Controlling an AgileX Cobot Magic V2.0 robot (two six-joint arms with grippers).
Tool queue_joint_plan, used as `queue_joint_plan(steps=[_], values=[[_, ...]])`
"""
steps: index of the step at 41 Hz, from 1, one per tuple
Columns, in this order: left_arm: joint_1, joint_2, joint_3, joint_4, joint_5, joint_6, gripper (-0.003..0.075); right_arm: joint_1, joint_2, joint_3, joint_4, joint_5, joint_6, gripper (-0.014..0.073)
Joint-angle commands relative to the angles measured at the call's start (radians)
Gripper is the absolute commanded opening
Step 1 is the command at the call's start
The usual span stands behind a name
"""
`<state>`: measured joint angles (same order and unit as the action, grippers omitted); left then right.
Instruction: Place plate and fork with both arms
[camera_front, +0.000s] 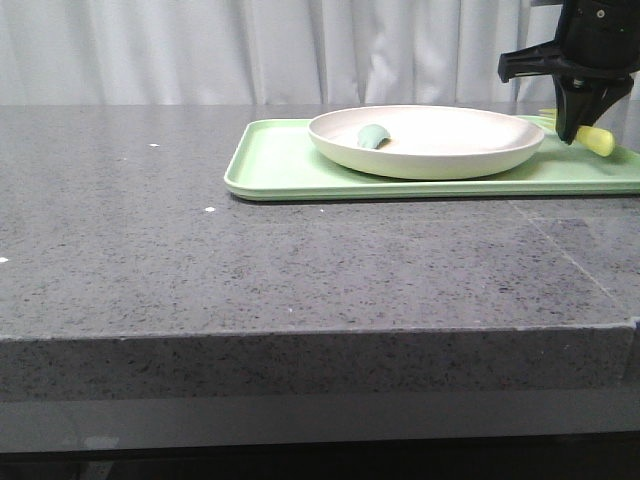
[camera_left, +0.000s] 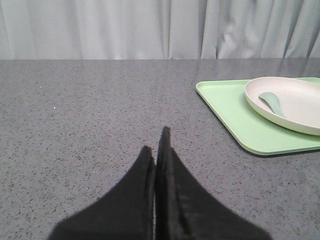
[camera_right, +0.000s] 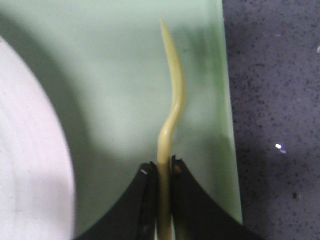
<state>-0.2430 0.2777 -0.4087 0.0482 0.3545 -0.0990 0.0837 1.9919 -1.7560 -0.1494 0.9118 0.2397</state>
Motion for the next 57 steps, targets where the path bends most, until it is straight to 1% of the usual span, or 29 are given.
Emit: queue_joint_plan(steps=[1, 10, 19, 27, 30, 33, 39, 42, 43, 48, 57], values=[[-0.008, 0.008, -0.026, -0.001, -0.084, -0.004, -0.0018, -0.004, -0.057, -0.032, -0.019, -0.026, -0.012, 0.0123], [-0.008, 0.008, -0.026, -0.001, -0.084, -0.004, -0.0018, -0.004, -0.057, -0.032, -0.019, -0.025, -0.012, 0.0150], [-0.008, 0.008, -0.026, -0.001, -0.084, -0.004, -0.0018, -0.004, -0.057, -0.032, -0.019, -0.026, -0.012, 0.0227], [-0.008, 0.008, -0.026, -0.001, -0.084, -0.004, -0.0018, -0.004, -0.101, -0.035, -0.016, -0.025, -0.012, 0.0220], [-0.008, 0.008, -0.026, -0.001, -0.084, -0.004, -0.0018, -0.004, -0.132, -0.035, -0.011, -0.017, -0.012, 0.0188], [-0.008, 0.008, -0.026, -0.001, -0.084, -0.004, -0.0018, -0.004, -0.173, -0.035, -0.009, -0.007, -0.012, 0.0118], [-0.008, 0.008, -0.026, -0.001, -0.084, -0.004, -0.0018, -0.004, -0.257, -0.035, -0.009, -0.001, -0.012, -0.0053], [-0.008, 0.008, -0.026, -0.001, -0.084, -0.004, -0.0018, -0.004, -0.293, -0.035, -0.009, 0.010, -0.013, -0.0119], [-0.008, 0.008, -0.026, -0.001, -0.084, -0.004, -0.0018, -0.004, -0.302, -0.034, -0.009, 0.015, -0.015, -0.0128], [-0.008, 0.008, -0.026, -0.001, -0.084, -0.004, -0.0018, 0.003, -0.371, 0.017, -0.009, 0.014, -0.024, -0.0119], [-0.008, 0.008, -0.026, -0.001, -0.084, -0.004, -0.0018, 0.026, -0.599, 0.316, -0.009, -0.135, -0.024, -0.0119]])
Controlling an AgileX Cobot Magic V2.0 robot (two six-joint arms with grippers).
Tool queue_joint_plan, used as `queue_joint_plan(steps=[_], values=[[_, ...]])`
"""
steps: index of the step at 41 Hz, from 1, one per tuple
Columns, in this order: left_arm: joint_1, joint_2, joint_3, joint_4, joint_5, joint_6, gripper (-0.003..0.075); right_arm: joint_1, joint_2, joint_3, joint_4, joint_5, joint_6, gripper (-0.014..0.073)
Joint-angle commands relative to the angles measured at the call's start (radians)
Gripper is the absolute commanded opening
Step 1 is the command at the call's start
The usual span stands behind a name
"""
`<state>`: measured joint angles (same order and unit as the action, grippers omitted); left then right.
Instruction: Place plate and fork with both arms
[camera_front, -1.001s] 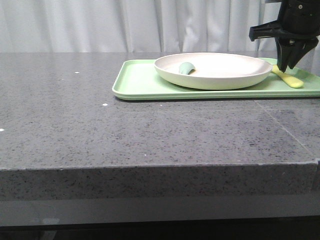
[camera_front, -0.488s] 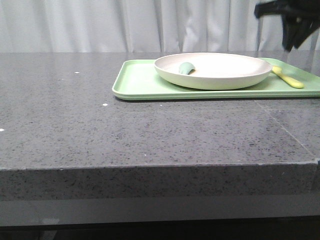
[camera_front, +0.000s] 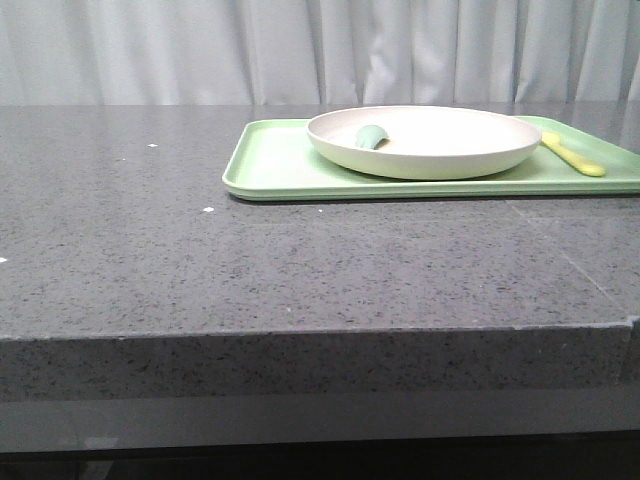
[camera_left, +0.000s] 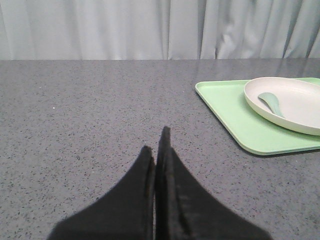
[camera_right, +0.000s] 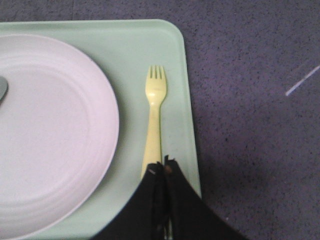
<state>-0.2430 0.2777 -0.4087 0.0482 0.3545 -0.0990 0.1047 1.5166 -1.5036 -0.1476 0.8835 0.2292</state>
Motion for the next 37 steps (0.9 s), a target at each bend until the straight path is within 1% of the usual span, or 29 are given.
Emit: queue_joint_plan(steps=[1, 8, 18, 30, 37], values=[[-0.008, 0.008, -0.026, -0.001, -0.084, -0.004, -0.0018, 0.007, -0.148, 0.104, -0.011, -0.118, -0.013, -0.0119], [-0.008, 0.008, -0.026, -0.001, -0.084, -0.004, -0.0018, 0.008, -0.359, 0.345, -0.012, -0.197, -0.013, -0.0119], [-0.008, 0.008, -0.026, -0.001, -0.084, -0.004, -0.0018, 0.008, -0.685, 0.663, -0.013, -0.354, -0.013, -0.0119], [-0.008, 0.008, -0.026, -0.001, -0.084, -0.004, -0.0018, 0.008, -1.060, 0.951, -0.013, -0.457, -0.013, -0.0120], [-0.008, 0.008, -0.026, -0.001, -0.084, -0.004, -0.0018, 0.008, -1.254, 1.064, -0.015, -0.488, -0.013, -0.0120]])
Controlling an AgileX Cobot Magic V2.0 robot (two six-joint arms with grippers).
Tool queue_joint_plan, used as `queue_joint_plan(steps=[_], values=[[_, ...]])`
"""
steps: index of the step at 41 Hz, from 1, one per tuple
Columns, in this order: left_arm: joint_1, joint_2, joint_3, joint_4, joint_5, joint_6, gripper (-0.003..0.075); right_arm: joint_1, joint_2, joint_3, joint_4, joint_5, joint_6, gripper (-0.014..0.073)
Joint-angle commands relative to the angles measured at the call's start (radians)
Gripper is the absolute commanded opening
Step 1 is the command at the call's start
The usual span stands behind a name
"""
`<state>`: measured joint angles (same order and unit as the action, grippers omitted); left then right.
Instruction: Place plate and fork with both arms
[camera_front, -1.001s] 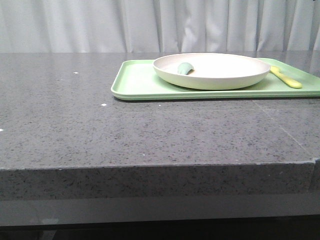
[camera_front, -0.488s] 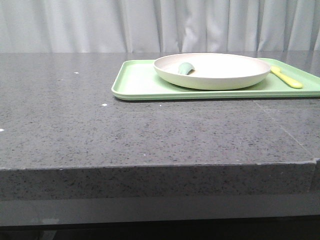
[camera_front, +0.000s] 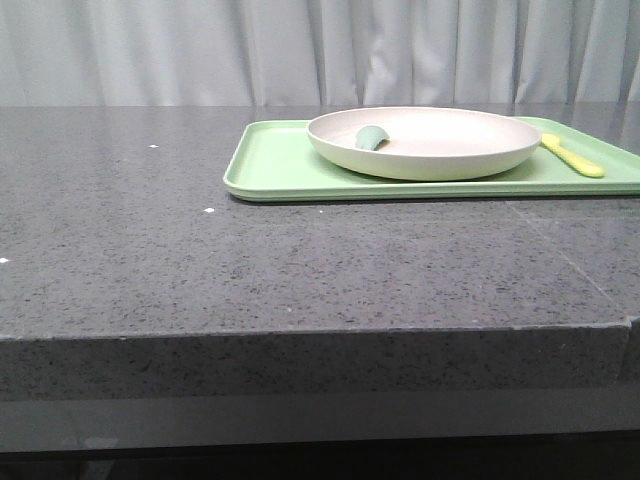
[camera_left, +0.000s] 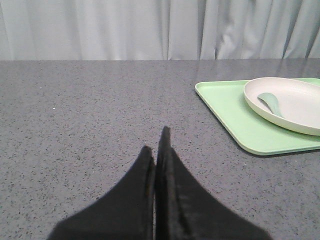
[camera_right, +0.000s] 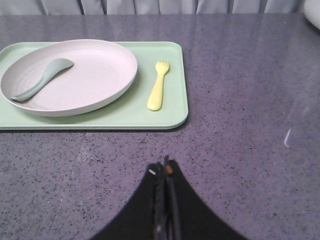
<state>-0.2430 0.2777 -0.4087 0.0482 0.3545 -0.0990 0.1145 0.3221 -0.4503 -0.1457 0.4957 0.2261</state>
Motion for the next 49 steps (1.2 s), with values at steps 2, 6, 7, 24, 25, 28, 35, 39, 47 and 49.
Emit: queue_joint_plan(steps=[2, 6, 7, 24, 25, 28, 35, 39, 47, 49], values=[[-0.008, 0.008, -0.026, -0.001, -0.084, -0.004, -0.0018, -0.002, -0.104, 0.031, -0.017, -0.104, -0.010, -0.0120], [-0.008, 0.008, -0.026, -0.001, -0.084, -0.004, -0.0018, -0.002, -0.171, 0.048, -0.017, -0.098, -0.010, -0.0120], [-0.008, 0.008, -0.026, -0.001, -0.084, -0.004, -0.0018, -0.002, -0.180, 0.048, -0.017, -0.094, -0.010, -0.0120], [-0.008, 0.008, -0.026, -0.001, -0.084, -0.004, -0.0018, -0.002, -0.194, 0.049, -0.017, -0.095, -0.010, -0.0120], [-0.008, 0.008, -0.026, -0.001, -0.084, -0.004, -0.0018, -0.002, -0.194, 0.049, -0.017, -0.095, -0.010, -0.0120], [-0.008, 0.008, -0.026, -0.001, -0.084, -0.004, -0.0018, -0.002, -0.194, 0.049, -0.017, -0.095, -0.010, -0.0120], [-0.008, 0.008, -0.026, -0.001, -0.084, -0.004, -0.0018, -0.002, -0.194, 0.049, -0.017, -0.095, -0.010, -0.0120], [-0.008, 0.008, -0.026, -0.001, -0.084, -0.004, -0.0018, -0.002, -0.194, 0.049, -0.017, -0.095, -0.010, -0.0120], [-0.008, 0.008, -0.026, -0.001, -0.084, -0.004, -0.0018, -0.002, -0.194, 0.049, -0.017, -0.095, -0.010, -0.0120], [-0.008, 0.008, -0.026, -0.001, -0.084, -0.004, -0.0018, -0.002, -0.194, 0.049, -0.017, -0.095, -0.010, -0.0120]])
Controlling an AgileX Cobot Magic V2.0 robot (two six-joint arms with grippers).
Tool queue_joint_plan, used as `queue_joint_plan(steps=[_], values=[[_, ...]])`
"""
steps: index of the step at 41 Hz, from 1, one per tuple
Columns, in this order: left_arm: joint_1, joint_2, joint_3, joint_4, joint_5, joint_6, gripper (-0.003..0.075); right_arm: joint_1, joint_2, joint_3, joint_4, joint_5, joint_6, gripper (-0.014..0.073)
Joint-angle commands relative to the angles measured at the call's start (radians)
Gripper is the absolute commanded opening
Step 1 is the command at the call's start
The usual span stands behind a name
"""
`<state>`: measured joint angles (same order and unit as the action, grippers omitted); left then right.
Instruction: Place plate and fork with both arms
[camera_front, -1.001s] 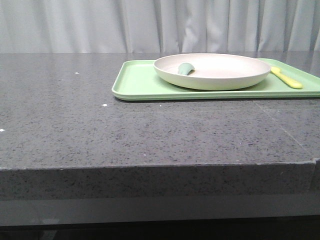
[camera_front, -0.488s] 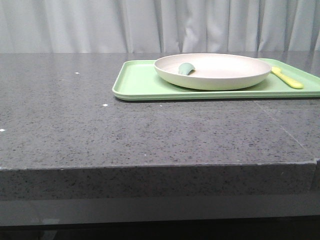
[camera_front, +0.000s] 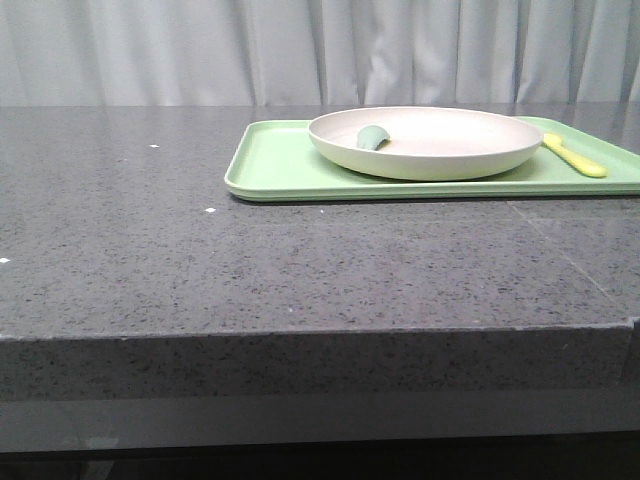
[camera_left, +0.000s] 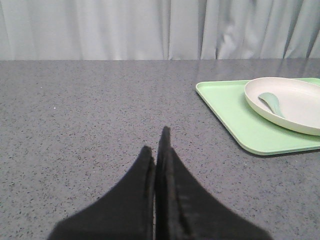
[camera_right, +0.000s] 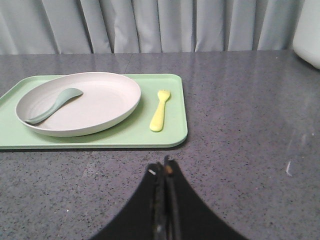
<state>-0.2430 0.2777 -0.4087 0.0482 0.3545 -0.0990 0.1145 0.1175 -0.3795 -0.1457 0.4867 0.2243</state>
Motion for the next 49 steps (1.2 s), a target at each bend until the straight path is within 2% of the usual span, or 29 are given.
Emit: queue_joint_plan(steps=[1, 12, 20, 35, 42, 49], values=[[-0.008, 0.008, -0.026, -0.001, -0.084, -0.004, -0.0018, -0.002, 0.010, -0.022, -0.017, -0.086, -0.008, -0.0120], [-0.008, 0.008, -0.026, -0.001, -0.087, -0.004, -0.0018, -0.002, 0.010, -0.022, -0.017, -0.086, -0.008, -0.0120], [0.005, 0.004, 0.001, -0.020, -0.163, -0.004, -0.0018, -0.002, 0.010, -0.022, -0.017, -0.086, -0.008, -0.0120], [0.195, -0.200, 0.239, -0.053, -0.217, -0.004, -0.0018, -0.002, 0.010, -0.022, -0.017, -0.086, -0.008, -0.0120], [0.236, -0.308, 0.335, -0.060, -0.217, -0.004, -0.0018, -0.002, 0.010, -0.022, -0.017, -0.086, -0.008, -0.0120], [0.252, -0.306, 0.397, -0.062, -0.261, -0.004, -0.0018, -0.002, 0.010, -0.021, -0.017, -0.086, -0.008, -0.0120]])
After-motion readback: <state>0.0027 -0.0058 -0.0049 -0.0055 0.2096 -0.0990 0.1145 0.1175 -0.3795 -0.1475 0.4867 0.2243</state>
